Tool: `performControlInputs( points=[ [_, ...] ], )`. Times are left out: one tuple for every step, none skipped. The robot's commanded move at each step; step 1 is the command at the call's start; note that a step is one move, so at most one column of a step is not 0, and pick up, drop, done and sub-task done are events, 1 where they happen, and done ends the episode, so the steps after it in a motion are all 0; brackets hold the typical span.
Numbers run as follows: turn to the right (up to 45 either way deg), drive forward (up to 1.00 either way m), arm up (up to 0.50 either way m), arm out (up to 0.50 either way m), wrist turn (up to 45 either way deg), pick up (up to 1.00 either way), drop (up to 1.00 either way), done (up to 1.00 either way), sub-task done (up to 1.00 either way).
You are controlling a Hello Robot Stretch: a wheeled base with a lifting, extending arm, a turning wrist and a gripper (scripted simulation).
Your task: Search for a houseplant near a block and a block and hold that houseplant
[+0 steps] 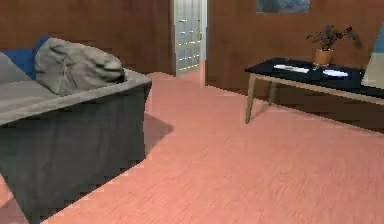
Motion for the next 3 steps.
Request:
performControlInputs(
  points=[
    [0.0, 1.0, 0.0, 0.0, 0.0, 0.0, 0.0, 0.0, 0.0],
    [0.0, 0.7, 0.0, 0.0, 0.0, 0.0, 0.0, 0.0, 0.0],
    [-3.0, 0.0, 0.0, 0.0, 0.0, 0.0, 0.0, 0.0, 0.0]
  ],
)
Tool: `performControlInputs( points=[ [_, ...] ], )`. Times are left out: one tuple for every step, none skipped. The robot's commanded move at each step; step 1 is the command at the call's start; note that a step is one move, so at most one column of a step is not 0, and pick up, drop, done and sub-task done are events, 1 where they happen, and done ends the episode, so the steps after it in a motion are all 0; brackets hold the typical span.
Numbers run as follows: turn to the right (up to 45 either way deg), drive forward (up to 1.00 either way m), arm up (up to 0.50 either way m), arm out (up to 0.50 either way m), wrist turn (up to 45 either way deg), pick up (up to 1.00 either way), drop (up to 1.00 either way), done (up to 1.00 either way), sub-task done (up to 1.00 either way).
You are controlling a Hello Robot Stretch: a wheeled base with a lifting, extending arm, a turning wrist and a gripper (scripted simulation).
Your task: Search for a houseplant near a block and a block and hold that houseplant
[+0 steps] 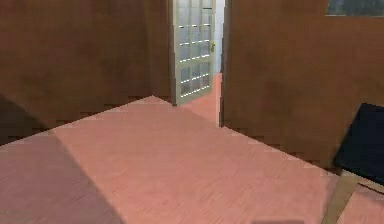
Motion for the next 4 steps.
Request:
performControlInputs(
  points=[
    [45.0, 0.0, 0.0, 0.0, 0.0, 0.0, 0.0, 0.0, 0.0],
    [45.0, 0.0, 0.0, 0.0, 0.0, 0.0, 0.0, 0.0, 0.0],
    [42.0, 0.0, 0.0, 0.0, 0.0, 0.0, 0.0, 0.0, 0.0],
    [0.0, 0.1, 0.0, 0.0, 0.0, 0.0, 0.0, 0.0, 0.0]
  ],
)
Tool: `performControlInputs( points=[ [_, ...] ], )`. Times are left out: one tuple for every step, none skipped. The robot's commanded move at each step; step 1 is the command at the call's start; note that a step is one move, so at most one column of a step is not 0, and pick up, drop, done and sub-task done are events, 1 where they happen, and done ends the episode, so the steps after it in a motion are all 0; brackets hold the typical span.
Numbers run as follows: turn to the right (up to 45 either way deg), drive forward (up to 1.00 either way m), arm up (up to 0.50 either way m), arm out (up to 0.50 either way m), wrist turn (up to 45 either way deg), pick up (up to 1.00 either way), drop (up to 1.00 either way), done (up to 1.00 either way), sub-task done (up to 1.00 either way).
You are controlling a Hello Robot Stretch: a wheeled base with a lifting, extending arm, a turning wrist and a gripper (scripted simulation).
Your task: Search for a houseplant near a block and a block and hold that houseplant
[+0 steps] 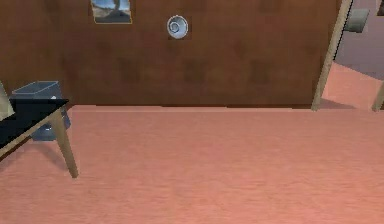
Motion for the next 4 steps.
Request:
performControlInputs(
  points=[
    [-45.0, 0.0, 0.0, 0.0, 0.0, 0.0, 0.0, 0.0, 0.0],
    [-21.0, 0.0, 0.0, 0.0, 0.0, 0.0, 0.0, 0.0, 0.0],
    [0.0, 0.05, 0.0, 0.0, 0.0, 0.0, 0.0, 0.0, 0.0],
    [-45.0, 0.0, 0.0, 0.0, 0.0, 0.0, 0.0, 0.0, 0.0]
  ],
)
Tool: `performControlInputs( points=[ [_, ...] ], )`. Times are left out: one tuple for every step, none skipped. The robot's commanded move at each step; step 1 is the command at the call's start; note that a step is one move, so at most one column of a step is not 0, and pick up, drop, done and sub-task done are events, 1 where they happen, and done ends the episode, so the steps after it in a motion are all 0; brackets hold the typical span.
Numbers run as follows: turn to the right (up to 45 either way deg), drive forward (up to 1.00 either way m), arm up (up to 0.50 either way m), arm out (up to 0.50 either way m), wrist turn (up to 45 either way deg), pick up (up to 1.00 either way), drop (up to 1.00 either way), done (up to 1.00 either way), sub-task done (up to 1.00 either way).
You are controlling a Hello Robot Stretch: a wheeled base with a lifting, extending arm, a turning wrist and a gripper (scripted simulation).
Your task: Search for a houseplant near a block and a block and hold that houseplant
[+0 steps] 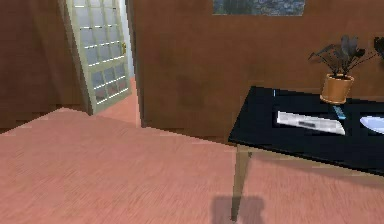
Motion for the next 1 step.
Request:
performControlInputs(
  points=[
    [-3.0, 0.0, 0.0, 0.0, 0.0, 0.0, 0.0, 0.0, 0.0]
  ],
)
